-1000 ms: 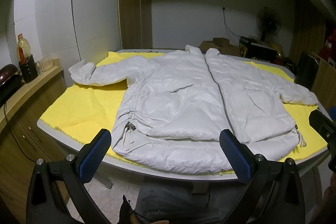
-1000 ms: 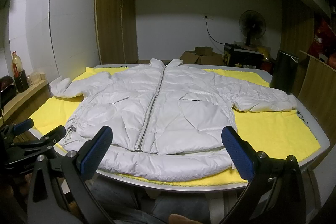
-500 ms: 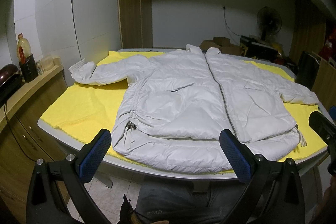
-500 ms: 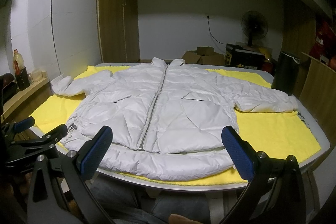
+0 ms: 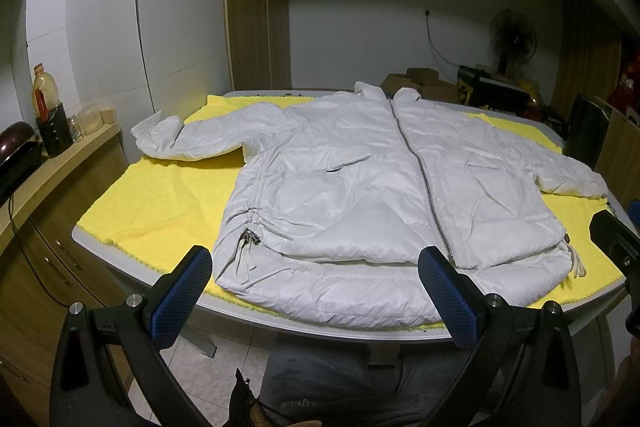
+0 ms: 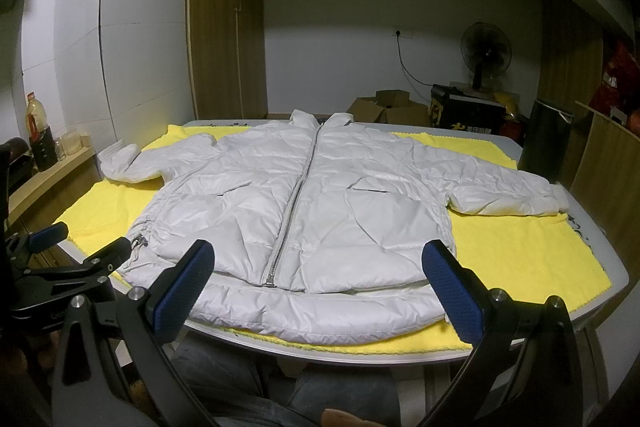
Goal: Fold large clothes
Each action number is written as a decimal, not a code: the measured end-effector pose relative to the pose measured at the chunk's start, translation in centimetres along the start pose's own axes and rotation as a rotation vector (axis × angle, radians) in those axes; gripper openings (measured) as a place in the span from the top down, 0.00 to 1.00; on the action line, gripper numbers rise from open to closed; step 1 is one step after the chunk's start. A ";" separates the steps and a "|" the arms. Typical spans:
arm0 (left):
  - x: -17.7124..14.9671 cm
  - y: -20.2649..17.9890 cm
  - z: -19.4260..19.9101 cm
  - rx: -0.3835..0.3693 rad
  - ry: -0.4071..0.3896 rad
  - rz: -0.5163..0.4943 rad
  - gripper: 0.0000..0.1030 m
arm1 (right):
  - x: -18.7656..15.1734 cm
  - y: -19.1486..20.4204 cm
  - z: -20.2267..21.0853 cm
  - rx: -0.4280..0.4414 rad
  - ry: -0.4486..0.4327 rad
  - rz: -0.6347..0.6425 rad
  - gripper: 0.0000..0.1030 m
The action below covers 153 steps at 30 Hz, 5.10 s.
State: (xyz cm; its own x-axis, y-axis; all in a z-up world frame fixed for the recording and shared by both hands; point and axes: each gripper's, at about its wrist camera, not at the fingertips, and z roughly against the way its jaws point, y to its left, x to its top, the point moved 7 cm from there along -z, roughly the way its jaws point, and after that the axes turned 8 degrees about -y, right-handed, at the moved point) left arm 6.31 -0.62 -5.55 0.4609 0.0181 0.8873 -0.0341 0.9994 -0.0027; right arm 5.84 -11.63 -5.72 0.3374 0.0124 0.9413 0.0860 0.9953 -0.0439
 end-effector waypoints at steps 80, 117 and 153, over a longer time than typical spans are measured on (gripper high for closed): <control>-0.4 0.0 -0.7 0.009 0.030 -0.007 0.00 | -0.7 0.5 -0.2 0.002 0.011 0.013 0.00; 3.1 26.1 -31.3 -0.309 0.254 1.064 0.00 | -5.3 4.0 -8.3 0.397 0.131 -0.101 0.00; 9.0 38.0 -38.0 0.045 0.020 0.813 0.91 | -6.6 0.6 -12.7 0.369 0.240 -0.205 0.00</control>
State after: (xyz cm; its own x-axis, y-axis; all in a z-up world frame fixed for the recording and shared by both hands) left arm 42.86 38.66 -15.17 0.2926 0.7383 0.6077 -0.4006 0.6717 -0.6232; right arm 15.56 -12.29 -16.18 0.5588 -0.1670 0.8123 -0.1505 0.9428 0.2973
